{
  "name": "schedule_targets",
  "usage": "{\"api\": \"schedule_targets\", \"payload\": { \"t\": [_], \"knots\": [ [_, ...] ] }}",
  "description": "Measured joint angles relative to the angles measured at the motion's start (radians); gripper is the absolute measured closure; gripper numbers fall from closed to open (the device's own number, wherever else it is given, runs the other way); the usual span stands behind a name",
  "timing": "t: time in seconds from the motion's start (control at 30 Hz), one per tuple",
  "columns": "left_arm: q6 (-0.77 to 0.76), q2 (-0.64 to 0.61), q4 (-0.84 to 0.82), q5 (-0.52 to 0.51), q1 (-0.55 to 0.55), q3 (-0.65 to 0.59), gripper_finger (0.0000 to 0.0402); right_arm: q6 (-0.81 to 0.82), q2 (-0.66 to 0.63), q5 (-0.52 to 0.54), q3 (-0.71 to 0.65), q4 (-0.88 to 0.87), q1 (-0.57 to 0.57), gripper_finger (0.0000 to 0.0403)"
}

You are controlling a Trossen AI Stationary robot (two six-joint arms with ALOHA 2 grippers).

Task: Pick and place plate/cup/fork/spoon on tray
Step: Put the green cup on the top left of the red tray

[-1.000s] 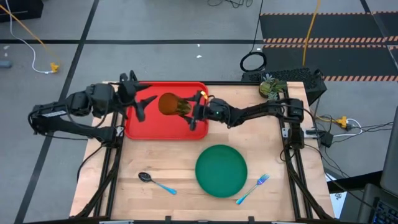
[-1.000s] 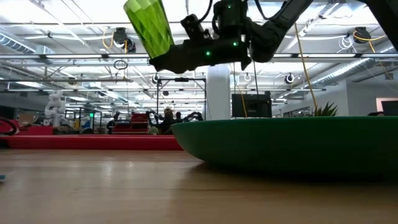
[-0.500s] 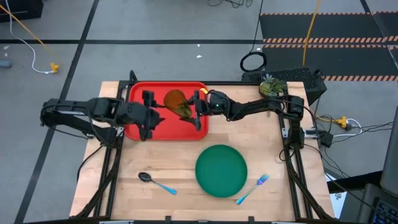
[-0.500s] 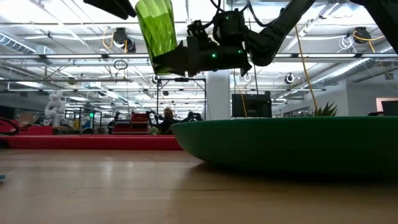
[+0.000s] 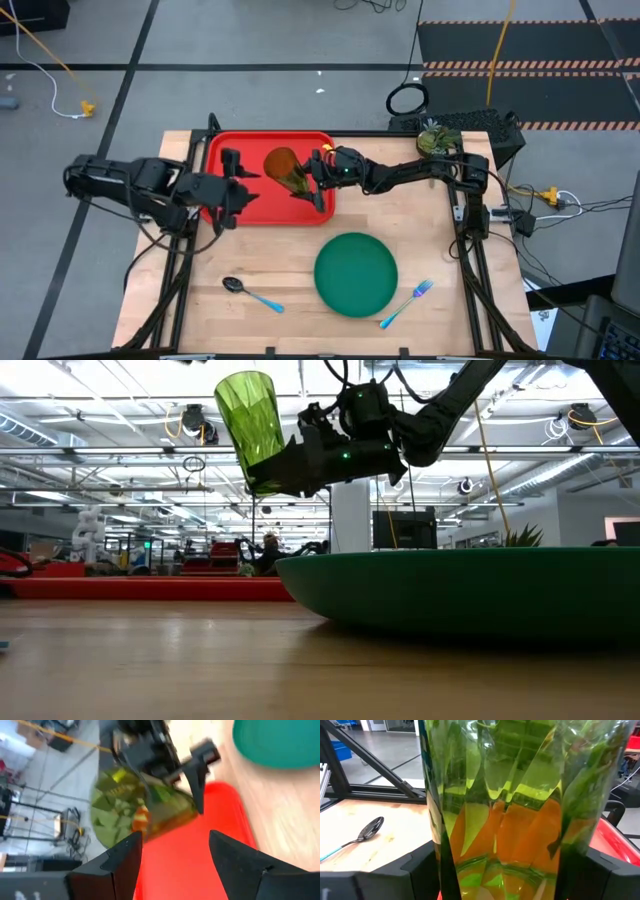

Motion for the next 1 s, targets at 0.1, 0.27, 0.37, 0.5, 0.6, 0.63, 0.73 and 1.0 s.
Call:
{"api": "schedule_targets", "payload": {
  "t": [0.1, 0.27, 0.37, 0.5, 0.6, 0.63, 0.73, 1.0],
  "knots": [
    [0.065, 0.032, -0.002, -0.001, 0.012, 0.032, 0.0169, -0.001, 0.000, 0.000, 0.000, 0.000, 0.002, 0.0101],
    [0.150, 0.106, -0.016, 0.045, 0.067, 0.059, 0.0169, -0.019, 0.000, 0.000, 0.000, 0.002, 0.015, 0.0101],
    [0.173, 0.144, -0.018, 0.051, 0.096, 0.059, 0.0170, -0.031, 0.000, 0.000, 0.000, 0.002, 0.027, 0.0101],
    [0.164, 0.168, -0.031, 0.052, 0.116, 0.059, 0.0182, -0.034, 0.000, 0.000, 0.000, 0.001, 0.034, 0.0101],
    [0.159, 0.176, -0.055, 0.053, 0.120, 0.059, 0.0217, -0.046, 0.000, 0.000, 0.000, 0.002, 0.034, 0.0101],
    [0.155, 0.177, -0.062, 0.055, 0.120, 0.059, 0.0232, -0.052, 0.000, 0.000, 0.000, 0.002, 0.034, 0.0101],
    [0.149, 0.173, -0.061, 0.055, 0.120, 0.059, 0.0282, -0.056, 0.000, 0.000, 0.000, 0.001, 0.033, 0.0101],
    [0.183, 0.171, -0.102, 0.144, 0.118, 0.058, 0.0391, -0.105, -0.007, 0.019, 0.000, 0.011, 0.044, 0.0080]
  ]
}}
